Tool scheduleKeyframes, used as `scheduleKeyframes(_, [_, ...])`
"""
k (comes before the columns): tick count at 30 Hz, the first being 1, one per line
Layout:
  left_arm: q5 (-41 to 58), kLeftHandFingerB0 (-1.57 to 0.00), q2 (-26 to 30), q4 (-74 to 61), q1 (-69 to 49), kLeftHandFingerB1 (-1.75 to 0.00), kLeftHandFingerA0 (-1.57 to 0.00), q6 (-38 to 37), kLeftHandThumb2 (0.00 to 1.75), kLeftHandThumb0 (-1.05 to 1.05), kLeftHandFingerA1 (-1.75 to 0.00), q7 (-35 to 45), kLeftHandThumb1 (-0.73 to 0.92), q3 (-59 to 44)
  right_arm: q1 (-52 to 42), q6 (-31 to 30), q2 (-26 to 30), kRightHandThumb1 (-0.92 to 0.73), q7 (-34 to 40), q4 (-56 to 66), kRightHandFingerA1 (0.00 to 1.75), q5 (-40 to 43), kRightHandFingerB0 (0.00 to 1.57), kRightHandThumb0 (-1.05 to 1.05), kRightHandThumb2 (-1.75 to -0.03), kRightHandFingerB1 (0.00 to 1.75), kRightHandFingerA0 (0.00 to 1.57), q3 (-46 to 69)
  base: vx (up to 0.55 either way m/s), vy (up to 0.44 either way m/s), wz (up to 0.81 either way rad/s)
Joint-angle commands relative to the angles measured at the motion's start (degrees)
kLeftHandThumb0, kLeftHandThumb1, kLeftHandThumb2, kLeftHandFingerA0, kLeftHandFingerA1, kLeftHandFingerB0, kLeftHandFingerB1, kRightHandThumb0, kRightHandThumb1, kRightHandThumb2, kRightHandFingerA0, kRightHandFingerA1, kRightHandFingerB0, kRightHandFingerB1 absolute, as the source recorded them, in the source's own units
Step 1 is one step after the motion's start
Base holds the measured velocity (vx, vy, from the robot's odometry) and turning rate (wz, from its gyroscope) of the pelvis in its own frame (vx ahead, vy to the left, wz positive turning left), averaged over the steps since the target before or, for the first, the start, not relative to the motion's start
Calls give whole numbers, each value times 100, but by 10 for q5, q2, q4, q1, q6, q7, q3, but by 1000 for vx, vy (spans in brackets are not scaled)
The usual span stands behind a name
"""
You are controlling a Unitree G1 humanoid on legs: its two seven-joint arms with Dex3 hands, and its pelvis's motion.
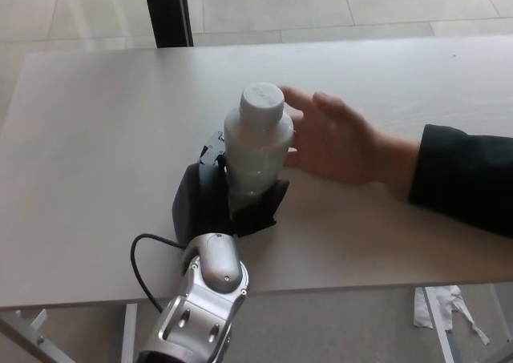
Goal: Pick up a bottle and hand it
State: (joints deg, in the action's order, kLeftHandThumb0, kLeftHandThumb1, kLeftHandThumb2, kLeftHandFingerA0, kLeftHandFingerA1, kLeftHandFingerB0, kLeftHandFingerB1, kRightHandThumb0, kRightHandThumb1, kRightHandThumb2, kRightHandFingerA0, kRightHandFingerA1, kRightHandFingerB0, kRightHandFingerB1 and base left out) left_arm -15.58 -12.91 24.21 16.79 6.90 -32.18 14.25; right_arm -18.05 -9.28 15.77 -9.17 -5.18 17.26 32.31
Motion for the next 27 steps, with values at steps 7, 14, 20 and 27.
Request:
scheduleKeyframes(7, [2, -75, 3, -17, -21, -156, -88, -63, 114, -1, -173, -21, 65, -31, -2, 1, -1, -60, 8, -10, 103, 11, 29, -76, -60, 65, 77, 15, 0, 0, 0])
scheduleKeyframes(14, [-13, -97, 24, -50, 81, -126, -118, 13, 119, 3, -145, 23, 56, -35, 14, -18, 6, -61, 19, -16, 119, 1, 32, -76, -59, 64, 86, 8, 0, 0, 0])
scheduleKeyframes(20, [36, -94, 5, -74, 126, -146, -104, 73, 144, -12, -165, 100, 41, -45, 19, -25, 3, -44, 19, -2, 107, 7, 36, -75, -92, 67, 90, 7, 0, 0, 0])
scheduleKeyframes(27, [37, -94, -21, -80, 143, -140, -107, 136, 137, -14, -158, 153, 38, -17, 31, -28, 6, -60, 16, -4, 104, 8, 35, -76, -59, 68, 81, 0, 0, 0, 0])
